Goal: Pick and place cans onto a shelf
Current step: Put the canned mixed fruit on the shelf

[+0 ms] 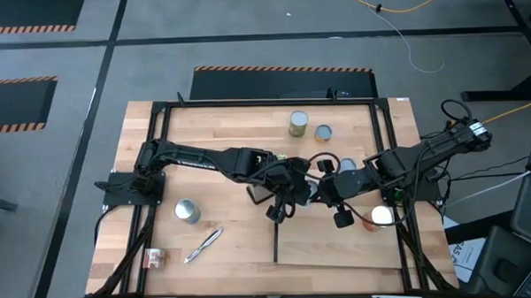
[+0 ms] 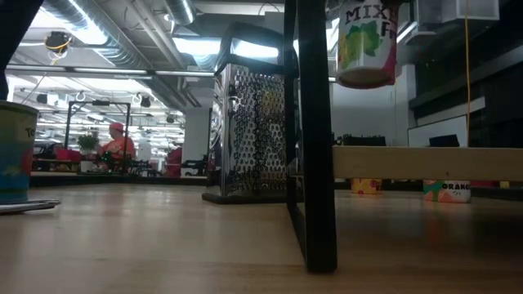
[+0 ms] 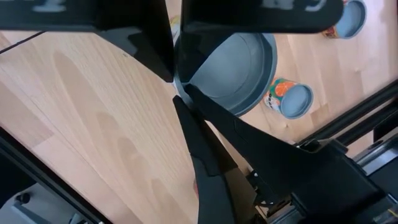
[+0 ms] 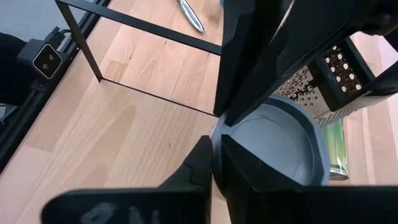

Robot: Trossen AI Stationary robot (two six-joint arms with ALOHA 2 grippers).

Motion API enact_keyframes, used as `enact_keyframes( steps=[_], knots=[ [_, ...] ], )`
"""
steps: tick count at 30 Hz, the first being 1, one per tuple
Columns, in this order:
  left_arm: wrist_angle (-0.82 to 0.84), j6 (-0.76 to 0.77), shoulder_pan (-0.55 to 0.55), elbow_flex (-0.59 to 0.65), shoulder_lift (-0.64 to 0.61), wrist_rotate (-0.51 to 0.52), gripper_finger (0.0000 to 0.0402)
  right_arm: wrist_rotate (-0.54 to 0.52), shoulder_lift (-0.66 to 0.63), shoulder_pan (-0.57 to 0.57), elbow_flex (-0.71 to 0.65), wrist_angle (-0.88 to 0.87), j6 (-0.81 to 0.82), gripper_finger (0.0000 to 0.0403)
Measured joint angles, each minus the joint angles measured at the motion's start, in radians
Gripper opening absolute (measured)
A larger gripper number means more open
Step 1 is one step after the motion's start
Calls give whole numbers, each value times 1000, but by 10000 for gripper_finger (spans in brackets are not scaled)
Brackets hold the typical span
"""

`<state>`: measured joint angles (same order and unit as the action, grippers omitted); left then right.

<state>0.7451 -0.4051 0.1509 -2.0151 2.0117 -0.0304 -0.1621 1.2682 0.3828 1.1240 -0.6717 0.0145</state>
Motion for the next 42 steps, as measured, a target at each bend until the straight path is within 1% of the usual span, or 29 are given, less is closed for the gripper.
enact_keyframes(
  steps=[3, 9, 14, 19, 23, 28, 32, 34, 40, 42],
  knots=[
    [-7, 4, 0, -1, -3, 2, 31, 1, 1, 0, -6, -32, -16, 20],
    [-3, 4, 1, -3, -4, 1, 70, 1, 1, 4, -5, -29, -15, 20],
    [-2, 3, 0, -3, -4, 21, 83, 1, -23, 33, -3, -36, -1, 20],
    [-4, 2, 0, -3, -4, 31, 81, 3, -60, 82, -2, -71, 96, 20],
    [-8, 2, 0, -2, -4, 56, 83, 43, -85, 137, -2, -77, 184, 20],
    [-8, 2, 0, -2, -3, 71, 80, 86, -99, 229, -1, -77, 313, 20],
    [-8, 2, 0, -2, -3, 71, 83, 85, -100, 329, -1, -76, 436, 20],
    [-8, 2, 0, -2, -2, 71, 83, 53, -100, 385, -1, -76, 492, 20],
    [-7, 3, 0, -1, -2, 71, 84, -135, -93, 576, -1, -74, 628, 21],
    [-7, 3, 0, -1, -2, 71, 84, -165, -82, 638, -1, -75, 646, 21]
  ],
)
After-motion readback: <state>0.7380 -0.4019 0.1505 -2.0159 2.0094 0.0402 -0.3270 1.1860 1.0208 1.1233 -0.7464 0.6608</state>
